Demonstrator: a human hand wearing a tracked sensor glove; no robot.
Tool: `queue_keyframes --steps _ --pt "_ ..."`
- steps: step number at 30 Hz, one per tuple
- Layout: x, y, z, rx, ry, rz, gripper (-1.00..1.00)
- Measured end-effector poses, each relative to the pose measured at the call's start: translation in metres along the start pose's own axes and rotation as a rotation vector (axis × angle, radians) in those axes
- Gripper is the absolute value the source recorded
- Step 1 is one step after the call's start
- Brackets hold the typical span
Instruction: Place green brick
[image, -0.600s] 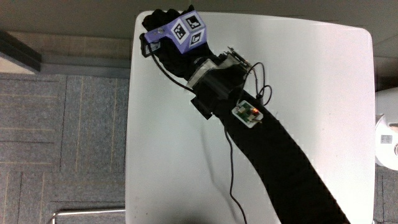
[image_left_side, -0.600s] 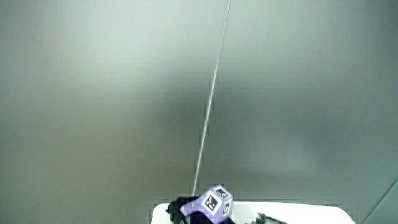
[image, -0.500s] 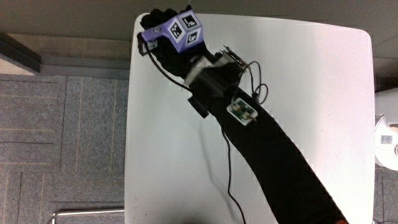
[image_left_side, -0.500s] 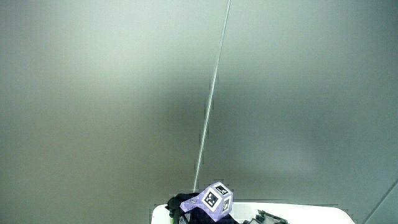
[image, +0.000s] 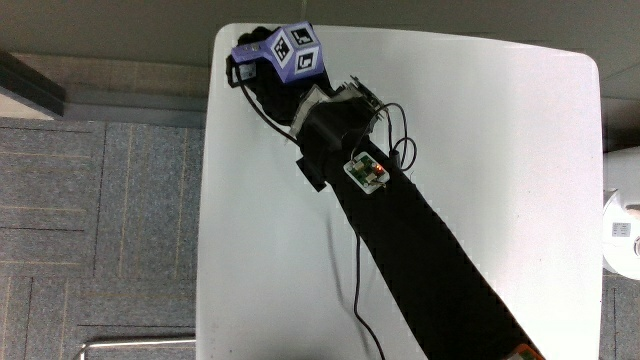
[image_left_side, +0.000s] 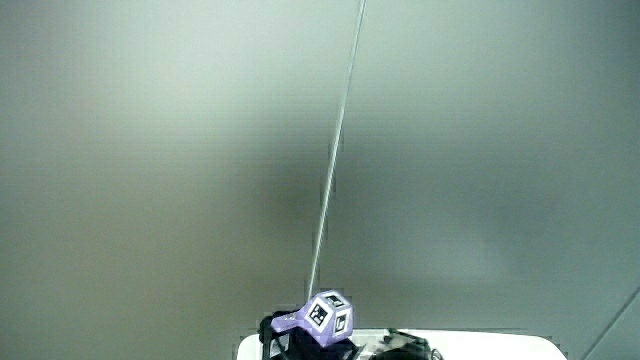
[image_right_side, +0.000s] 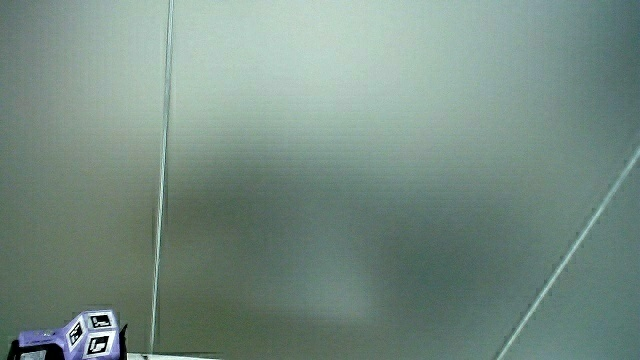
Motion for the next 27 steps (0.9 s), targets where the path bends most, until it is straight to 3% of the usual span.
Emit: queue_keyframes --steps 5,7,8,18,27 --pt "0.004 0.0 -0.005 0.001 0.015 -0.01 0.0" --pt "0.011 0.002 -0.012 -0.018 0.065 0.005 0.0" --pt "0.01 -0.002 -0.005 0.015 0.029 -0.02 0.0" --pt "0.017 -0.004 -0.002 -0.003 0.078 -0.025 0.0" --pt "0.024 -0.008 0.003 -0.021 0.123 -0.021 -0.28"
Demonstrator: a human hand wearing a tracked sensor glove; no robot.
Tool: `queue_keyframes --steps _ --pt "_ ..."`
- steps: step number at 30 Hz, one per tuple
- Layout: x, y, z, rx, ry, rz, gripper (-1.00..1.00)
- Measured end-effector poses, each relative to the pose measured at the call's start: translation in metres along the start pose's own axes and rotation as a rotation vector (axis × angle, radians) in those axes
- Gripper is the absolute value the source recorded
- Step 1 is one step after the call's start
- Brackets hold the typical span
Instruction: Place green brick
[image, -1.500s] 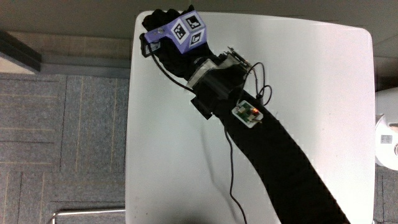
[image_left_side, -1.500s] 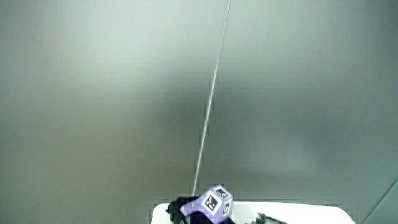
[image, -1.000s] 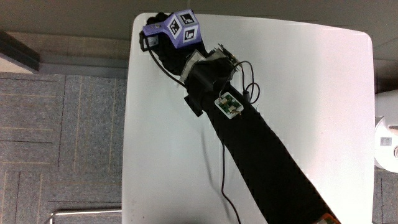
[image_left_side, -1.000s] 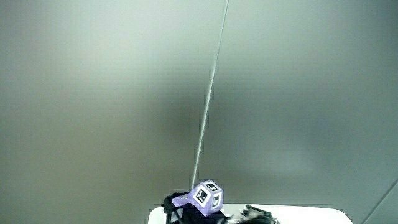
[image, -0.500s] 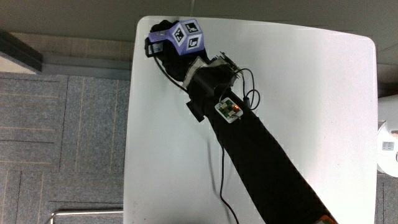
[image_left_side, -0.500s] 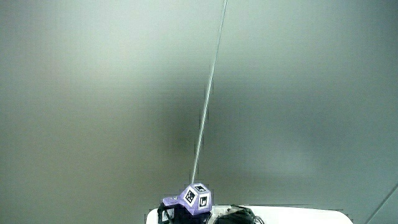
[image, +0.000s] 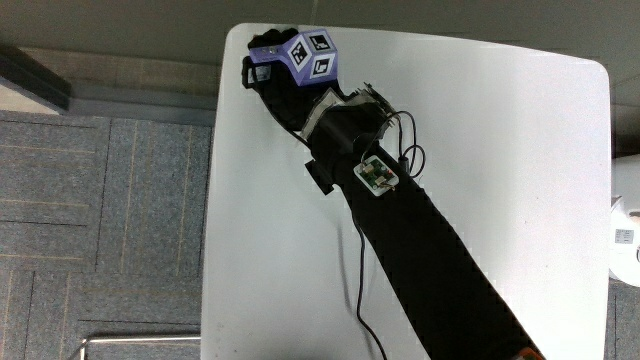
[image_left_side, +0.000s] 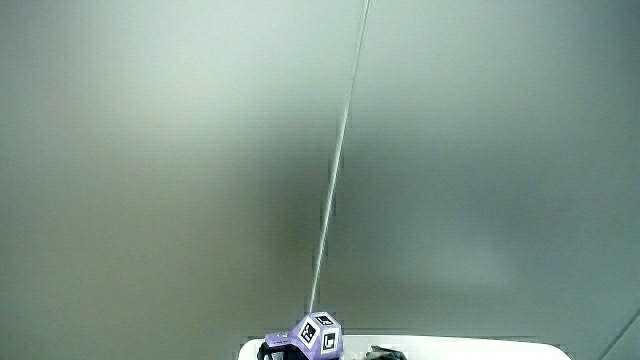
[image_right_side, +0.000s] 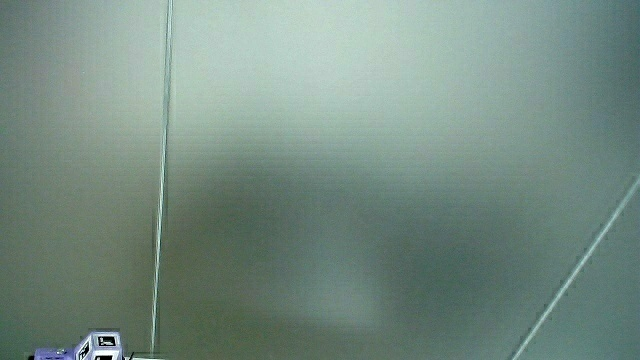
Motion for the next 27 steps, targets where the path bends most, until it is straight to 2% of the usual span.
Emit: queue_keyframes --steps 1,2,7,9,11,12,15,19,20,21,23,24,25,26,27 --pt "0.0004 -0.0002 0.0004 0.015 -0.006 -0.006 -0.31" --pt "-0.0011 -0.0009 0.0018 0.011 -0.026 -0.005 -0.34" --pt "-0.0002 0.0002 -0.002 -0.025 -0.018 0.001 -0.5" --pt "-0.0013 0.0 -0.0029 -0.025 -0.038 0.005 -0.56" --pt "0.0007 0.0014 -0.0061 -0.014 -0.056 -0.015 -0.62" --pt "-0.0028 -0.0014 -0.0023 -0.021 -0.056 -0.014 -0.66" --pt "0.0015 0.0012 -0.0059 -0.055 -0.042 -0.02 -0.75" --pt "0.0004 -0.0017 -0.0036 -0.039 -0.044 -0.019 -0.88" --pt "0.0028 0.0 -0.0056 -0.055 -0.03 -0.014 -0.91" --pt "0.0017 -0.0009 -0.0033 -0.036 -0.058 -0.019 -0.94" --pt "0.0024 -0.0006 -0.0027 -0.034 -0.046 -0.016 -1.0" --pt "0.0039 0.0009 -0.0044 -0.051 -0.038 -0.011 -1.0" --pt "0.0022 -0.001 -0.0021 -0.04 -0.038 -0.008 -1.0" --pt "0.0027 -0.0015 -0.0023 -0.051 -0.038 -0.006 -1.0" --pt "0.0042 -0.002 -0.0026 -0.033 -0.043 -0.01 -1.0"
